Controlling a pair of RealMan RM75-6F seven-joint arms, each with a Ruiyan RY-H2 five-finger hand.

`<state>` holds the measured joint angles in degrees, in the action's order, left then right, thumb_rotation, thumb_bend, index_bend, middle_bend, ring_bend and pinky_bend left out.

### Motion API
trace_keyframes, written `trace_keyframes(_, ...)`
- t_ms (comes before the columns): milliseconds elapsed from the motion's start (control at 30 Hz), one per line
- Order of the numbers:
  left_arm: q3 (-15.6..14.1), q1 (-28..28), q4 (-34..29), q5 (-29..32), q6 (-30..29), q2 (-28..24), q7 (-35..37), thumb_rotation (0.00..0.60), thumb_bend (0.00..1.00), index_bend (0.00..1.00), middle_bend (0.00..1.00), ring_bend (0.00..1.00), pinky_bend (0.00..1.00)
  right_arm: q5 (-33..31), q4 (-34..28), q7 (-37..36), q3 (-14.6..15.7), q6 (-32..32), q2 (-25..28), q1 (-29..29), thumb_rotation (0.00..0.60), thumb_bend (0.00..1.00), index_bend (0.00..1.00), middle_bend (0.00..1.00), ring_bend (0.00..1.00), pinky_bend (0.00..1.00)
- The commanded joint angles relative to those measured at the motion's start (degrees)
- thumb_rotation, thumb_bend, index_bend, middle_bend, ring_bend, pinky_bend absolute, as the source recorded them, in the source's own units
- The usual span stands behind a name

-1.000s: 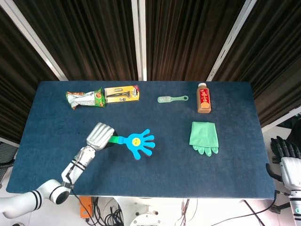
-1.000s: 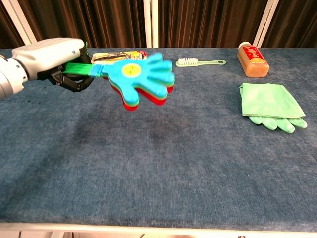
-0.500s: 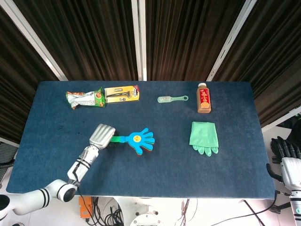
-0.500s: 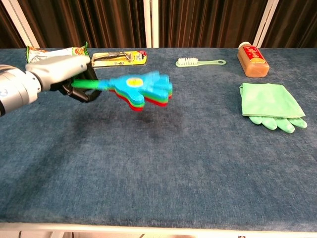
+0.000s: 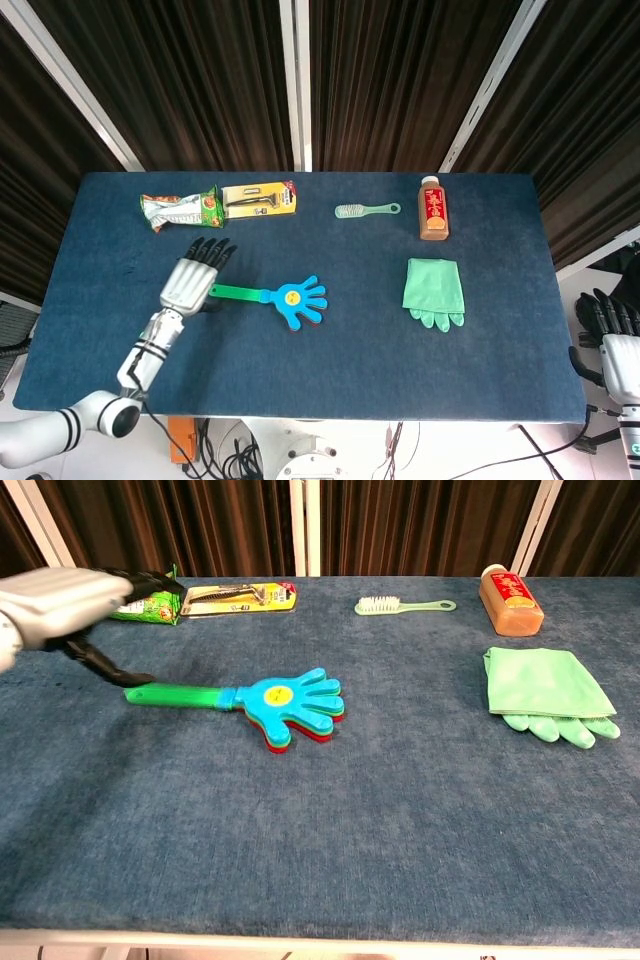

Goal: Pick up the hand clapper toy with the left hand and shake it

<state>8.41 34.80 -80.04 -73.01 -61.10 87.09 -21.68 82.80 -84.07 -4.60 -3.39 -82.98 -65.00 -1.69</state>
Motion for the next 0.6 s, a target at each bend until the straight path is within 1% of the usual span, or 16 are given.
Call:
trace_keyframes(33, -2.84, -5.09, -0.91, -2.56, -6.75, -4.03, 1.66, 0.593, 0.21, 0.00, 0.00, 0.00, 0.00, 0.32, -0.48, 0.49, 0.01, -0.17, 0.05, -0.09, 0.600, 0.31, 0.00, 0.00, 0.00, 0.00)
trace_keyframes(167, -5.78, -9.72, -1.98, -5.52, -11.91, -7.39, 5.87, 0.597, 0.21, 0.00, 0.00, 0.00, 0.00, 0.76, -1.38, 1.15, 0.00, -0.20, -0.14, -0.37, 0.600, 0.31, 0.00, 0.00, 0.00, 0.00)
trace_keyframes(333, -9.34, -15.15, -3.84, -9.22, -18.26, -10.92, 8.25, 0.597, 0.21, 0.00, 0.00, 0.00, 0.00, 1.13, -2.14, 2.14, 0.11, -0.01, -0.78, -0.71, 0.600, 0.31, 0.00, 0.00, 0.00, 0.00)
trace_keyframes(433, -10.48, -17.74, -3.96, -10.42, -21.23, -12.05, 8.70, 0.588, 0.21, 0.00, 0.00, 0.00, 0.00, 1.28, -2.59, 2.81, -0.04, -0.09, -0.98, -0.94, 0.600, 0.31, 0.00, 0.00, 0.00, 0.00)
trace_keyframes(600, -11.22, -19.93, -3.88, -11.31, -22.73, -12.88, 10.14, 0.582, 0.21, 0.00, 0.00, 0.00, 0.00, 1.71, -3.47, 4.20, 0.10, 0.08, -0.98, -1.29, 0.600, 0.31, 0.00, 0.00, 0.00, 0.00)
